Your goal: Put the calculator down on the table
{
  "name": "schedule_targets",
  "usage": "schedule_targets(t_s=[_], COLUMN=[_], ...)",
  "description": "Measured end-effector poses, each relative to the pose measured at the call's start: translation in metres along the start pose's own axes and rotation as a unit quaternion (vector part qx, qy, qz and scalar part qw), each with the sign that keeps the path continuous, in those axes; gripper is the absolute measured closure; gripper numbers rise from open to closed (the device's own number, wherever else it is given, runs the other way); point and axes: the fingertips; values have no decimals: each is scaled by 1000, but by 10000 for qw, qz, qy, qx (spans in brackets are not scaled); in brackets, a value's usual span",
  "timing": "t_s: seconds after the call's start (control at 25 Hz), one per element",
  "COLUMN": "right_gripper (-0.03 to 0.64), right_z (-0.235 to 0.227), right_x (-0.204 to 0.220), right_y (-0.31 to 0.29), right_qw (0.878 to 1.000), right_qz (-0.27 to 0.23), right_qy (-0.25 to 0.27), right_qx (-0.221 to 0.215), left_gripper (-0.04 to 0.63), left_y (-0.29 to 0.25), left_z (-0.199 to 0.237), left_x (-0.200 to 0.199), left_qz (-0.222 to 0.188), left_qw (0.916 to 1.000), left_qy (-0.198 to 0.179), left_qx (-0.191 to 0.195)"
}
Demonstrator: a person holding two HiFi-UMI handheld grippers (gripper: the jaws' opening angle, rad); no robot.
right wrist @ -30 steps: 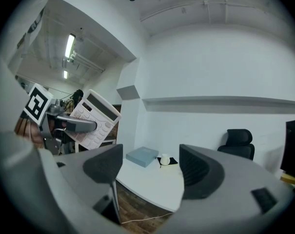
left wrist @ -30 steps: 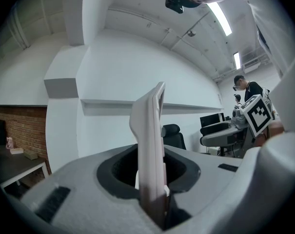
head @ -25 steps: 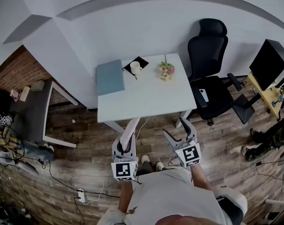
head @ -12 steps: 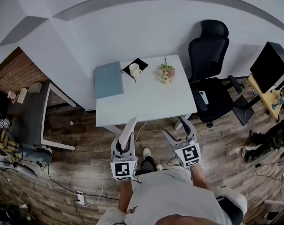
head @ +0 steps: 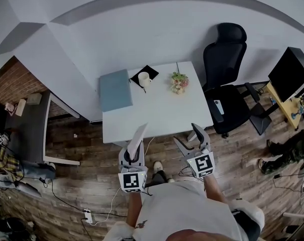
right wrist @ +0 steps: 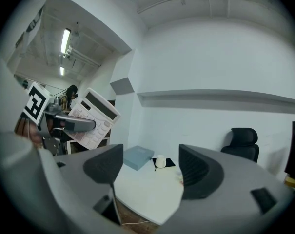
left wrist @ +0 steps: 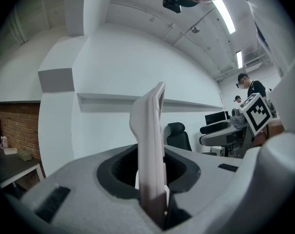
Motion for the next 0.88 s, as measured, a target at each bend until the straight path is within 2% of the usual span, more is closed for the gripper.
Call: schedule_targets(t_s=[0.88], right_gripper=[267], right_z=[6], right_x=[-6], right_y=[-93], right_qw=[9994], right_qz=[132], right_qy=[160], right_qx=[261], left_gripper=[497], left_y=[-62], left_z=[81], left_x=[7], left_qz=[-29], left_qw=[9994], left_qy=[39], left_qx=[336])
Point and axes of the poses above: the fingertips, and each gripper's own axes: y backward along the fingers, z to its left, x out of its underside, and after that the axes turned 8 degrees about x, right-handed
